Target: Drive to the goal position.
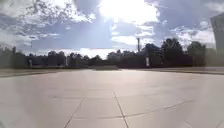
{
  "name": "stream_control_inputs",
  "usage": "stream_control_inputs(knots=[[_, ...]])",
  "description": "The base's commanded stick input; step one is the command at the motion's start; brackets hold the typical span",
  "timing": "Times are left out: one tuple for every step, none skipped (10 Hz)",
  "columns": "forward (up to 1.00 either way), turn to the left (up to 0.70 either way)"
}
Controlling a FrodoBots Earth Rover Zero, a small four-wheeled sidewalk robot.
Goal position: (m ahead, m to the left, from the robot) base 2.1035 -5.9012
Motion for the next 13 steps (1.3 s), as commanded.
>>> stream_control_inputs(knots=[[0.7, -0.01], [0.7, -0.01], [0.7, -0.01], [0.7, -0.01], [0.7, -0.01], [0.7, -0.01], [0.7, -0.01], [0.7, -0.01], [0.7, -0.01], [0.7, -0.01], [0.7, -0.01], [0.7, -0.01], [0.7, -0.01]])
